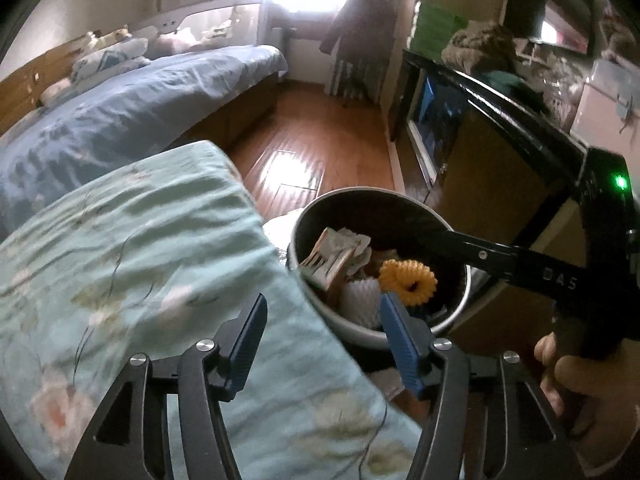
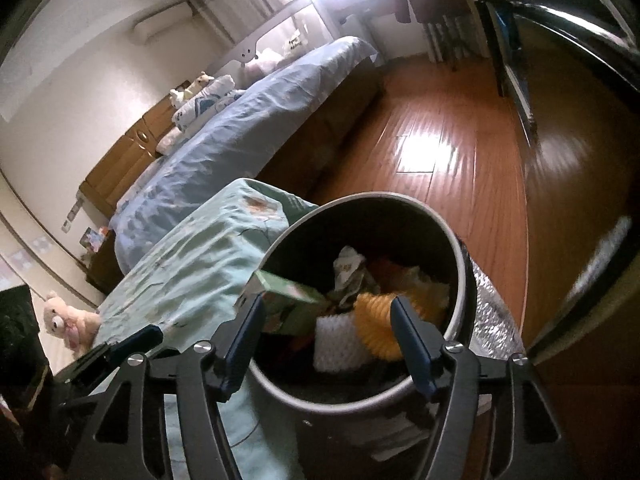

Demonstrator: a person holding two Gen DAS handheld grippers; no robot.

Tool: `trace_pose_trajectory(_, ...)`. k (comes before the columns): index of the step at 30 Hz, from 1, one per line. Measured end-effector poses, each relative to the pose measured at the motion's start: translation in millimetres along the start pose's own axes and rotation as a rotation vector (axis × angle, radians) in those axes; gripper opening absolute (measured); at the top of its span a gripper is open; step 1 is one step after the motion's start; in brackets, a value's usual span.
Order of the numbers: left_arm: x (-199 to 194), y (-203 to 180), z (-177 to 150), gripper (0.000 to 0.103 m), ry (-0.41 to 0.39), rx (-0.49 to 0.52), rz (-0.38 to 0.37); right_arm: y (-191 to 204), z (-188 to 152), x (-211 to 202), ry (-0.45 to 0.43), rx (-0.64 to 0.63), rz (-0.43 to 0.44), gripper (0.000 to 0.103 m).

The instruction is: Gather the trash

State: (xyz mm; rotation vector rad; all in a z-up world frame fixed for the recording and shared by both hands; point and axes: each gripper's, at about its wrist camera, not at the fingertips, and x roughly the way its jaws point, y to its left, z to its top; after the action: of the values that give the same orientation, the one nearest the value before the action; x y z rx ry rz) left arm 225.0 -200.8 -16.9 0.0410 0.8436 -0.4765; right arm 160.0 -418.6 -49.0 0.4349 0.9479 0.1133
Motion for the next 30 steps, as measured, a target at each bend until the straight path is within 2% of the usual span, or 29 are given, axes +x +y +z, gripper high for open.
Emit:
trace_pose_trajectory(3, -15, 8, -15, 0.059, -0.014, -0.025, 0.005, 9, -11, -9, -0.018, -0.007, 0.001, 0.071)
trace_pose_trajectory(5, -26, 17, -26, 0.060, -0.024, -0.051, 0.011, 16, -19, -15, -0.024, -0.003, 0.009, 0.077)
trace_pose_trajectory(8, -43, 28, -41, 0.060, -0.047, -0.090, 0.019, 28, -33, -22, -0.040, -0.019, 0.015, 0.078)
trace_pose_trajectory(13, -76, 40, -67, 0.061, -0.105, -0.123, 0.076, 56, -51, -32, -0.085, -0.085, -0.005, 0.082)
trace_pose_trajectory(18, -104, 48, -92, 0.067, -0.167, -0.149, 0.128, 85, -67, -44, -0.166, -0.185, -0.037, 0.083)
trace_pose_trajectory(28, -157, 46, -118, 0.078, -0.330, -0.151, 0.230, 126, -81, -79, -0.380, -0.347, -0.086, 0.099)
trace_pose_trajectory(30, -169, 39, -120, 0.085, -0.375, -0.132, 0.259, 134, -77, -88, -0.422, -0.369, -0.084, 0.103)
